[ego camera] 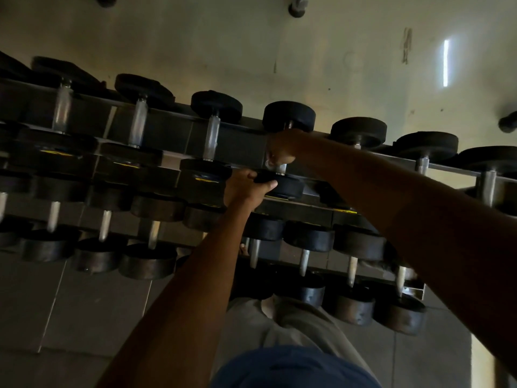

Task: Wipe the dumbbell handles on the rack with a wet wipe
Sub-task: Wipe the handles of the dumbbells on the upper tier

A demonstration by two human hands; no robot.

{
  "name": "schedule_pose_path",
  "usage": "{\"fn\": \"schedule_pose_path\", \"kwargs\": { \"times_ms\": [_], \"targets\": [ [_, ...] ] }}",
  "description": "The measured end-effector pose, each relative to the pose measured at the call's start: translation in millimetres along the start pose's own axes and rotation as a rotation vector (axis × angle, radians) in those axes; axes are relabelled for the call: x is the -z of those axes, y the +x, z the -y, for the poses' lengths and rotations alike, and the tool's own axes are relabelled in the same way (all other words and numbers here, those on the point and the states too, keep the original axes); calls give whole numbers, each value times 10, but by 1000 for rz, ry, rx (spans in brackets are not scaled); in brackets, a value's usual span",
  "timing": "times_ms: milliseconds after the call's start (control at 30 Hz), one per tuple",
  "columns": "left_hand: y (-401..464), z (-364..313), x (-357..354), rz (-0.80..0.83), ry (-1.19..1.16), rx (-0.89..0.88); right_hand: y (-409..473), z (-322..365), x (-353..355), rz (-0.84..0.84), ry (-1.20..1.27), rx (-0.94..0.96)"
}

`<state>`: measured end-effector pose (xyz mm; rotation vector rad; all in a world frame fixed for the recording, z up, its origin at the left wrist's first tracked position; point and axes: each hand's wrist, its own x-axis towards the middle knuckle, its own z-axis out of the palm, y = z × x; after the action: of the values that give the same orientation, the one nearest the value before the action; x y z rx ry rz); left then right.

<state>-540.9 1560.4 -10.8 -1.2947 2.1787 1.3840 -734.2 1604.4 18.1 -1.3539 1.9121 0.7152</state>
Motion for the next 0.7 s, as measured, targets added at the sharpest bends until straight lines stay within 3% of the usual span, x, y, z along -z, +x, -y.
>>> {"fn": "schedule_pose_path", "kwargs": {
  "times_ms": [167, 333, 567, 700],
  "targets": [
    [-18, -29, 19, -8, -6, 12, 65, 91, -134, 85, 36, 17],
    [-96, -79, 46, 8, 34, -19, -23, 75, -231, -12, 232, 18],
    [-342, -284, 87, -18, 249, -72, -610, -17, -591, -405, 714, -120],
    [-617, -528, -46, -210, 403, -200, -1007, -87, -983, -617, 1000, -273]
  ]
}}
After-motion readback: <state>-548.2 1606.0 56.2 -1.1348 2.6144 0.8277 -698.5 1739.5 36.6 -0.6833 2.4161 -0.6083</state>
